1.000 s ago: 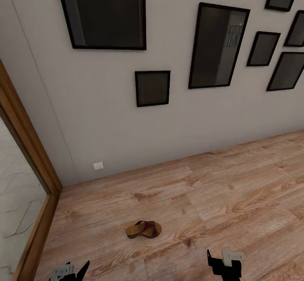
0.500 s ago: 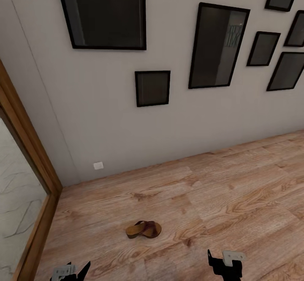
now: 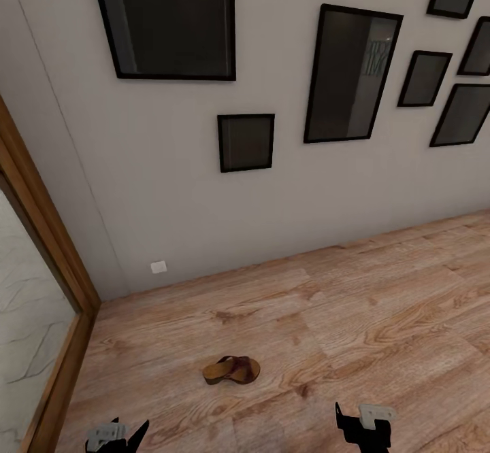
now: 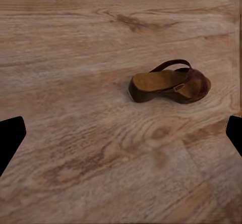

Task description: Pick up the two gym shoes and the two sandals from the corridor floor and place them onto the hallstand (shoe rack) in the corridor, making sure they are on the rack and not on the floor. Arrange them so the two gym shoes are next to each other and the two sandals are next to each other.

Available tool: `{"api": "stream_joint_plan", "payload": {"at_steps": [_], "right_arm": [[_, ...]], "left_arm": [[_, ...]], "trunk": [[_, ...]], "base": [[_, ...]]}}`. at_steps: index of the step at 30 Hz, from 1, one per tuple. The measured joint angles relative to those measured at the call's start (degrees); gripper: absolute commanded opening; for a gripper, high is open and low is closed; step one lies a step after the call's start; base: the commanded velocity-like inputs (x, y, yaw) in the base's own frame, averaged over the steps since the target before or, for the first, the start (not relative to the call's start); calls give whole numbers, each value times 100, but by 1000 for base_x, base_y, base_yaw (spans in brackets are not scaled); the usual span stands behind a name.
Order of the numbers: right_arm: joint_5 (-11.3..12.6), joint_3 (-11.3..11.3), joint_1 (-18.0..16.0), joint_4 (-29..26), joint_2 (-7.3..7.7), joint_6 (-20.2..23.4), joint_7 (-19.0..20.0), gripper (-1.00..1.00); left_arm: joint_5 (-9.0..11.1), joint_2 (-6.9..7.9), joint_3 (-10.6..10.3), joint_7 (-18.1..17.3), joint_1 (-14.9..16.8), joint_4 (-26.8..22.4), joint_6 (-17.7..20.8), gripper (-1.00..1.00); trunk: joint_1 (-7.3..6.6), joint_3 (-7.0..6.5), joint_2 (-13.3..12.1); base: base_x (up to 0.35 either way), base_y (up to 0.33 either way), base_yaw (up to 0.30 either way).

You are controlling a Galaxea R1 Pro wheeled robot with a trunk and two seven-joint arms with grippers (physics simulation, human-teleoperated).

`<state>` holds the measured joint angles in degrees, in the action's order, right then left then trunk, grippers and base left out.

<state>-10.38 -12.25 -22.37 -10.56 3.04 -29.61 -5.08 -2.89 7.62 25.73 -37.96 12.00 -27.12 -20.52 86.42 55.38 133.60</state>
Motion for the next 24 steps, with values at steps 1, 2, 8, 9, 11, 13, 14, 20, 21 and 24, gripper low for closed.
{"api": "stream_joint_plan", "payload": {"at_steps": [1,2,8,9,11,13,14,20,21,24], "right_arm": [[0,-1,0,-1,1,1,0,100],[0,-2,0,-2,2,2,0,100],[0,-17,0,-23,10,5,3,100],[2,-21,0,-28,14,5,5,100],[5,-31,0,-47,31,5,8,100],[10,-42,0,-98,63,11,11,100],[12,-45,0,-142,83,19,11,100],[16,-49,-5,-581,160,98,2,100],[16,-48,-6,-713,168,139,-1,100],[17,-48,-8,-1160,185,370,-7,100]], "left_arm": [[-50,5,-37,0,8,-13,9,100],[-99,9,-75,-1,22,-32,19,100],[-444,10,-318,-10,270,-178,73,100],[-518,11,-371,-12,325,-194,93,100],[-679,13,-492,-19,442,-219,158,100],[-849,18,-625,-23,571,-237,271,100],[-935,19,-692,-24,641,-243,347,100],[-1347,20,-990,-40,1057,-260,874,100],[-1421,19,-1044,-52,1149,-261,998,100],[-1630,9,-1201,-156,1426,-267,1382,100]], "trunk": [[0,0,0],[0,0,0],[0,0,0],[0,0,0],[0,0,0],[0,0,0],[0,0,0],[0,-1,0],[0,-1,0],[0,-1,0]], "base": [[0,0,0],[0,0,0],[0,0,0],[0,0,0],[0,0,0],[0,0,0],[0,0,0],[0,0,0],[0,0,0],[0,0,0]]}}
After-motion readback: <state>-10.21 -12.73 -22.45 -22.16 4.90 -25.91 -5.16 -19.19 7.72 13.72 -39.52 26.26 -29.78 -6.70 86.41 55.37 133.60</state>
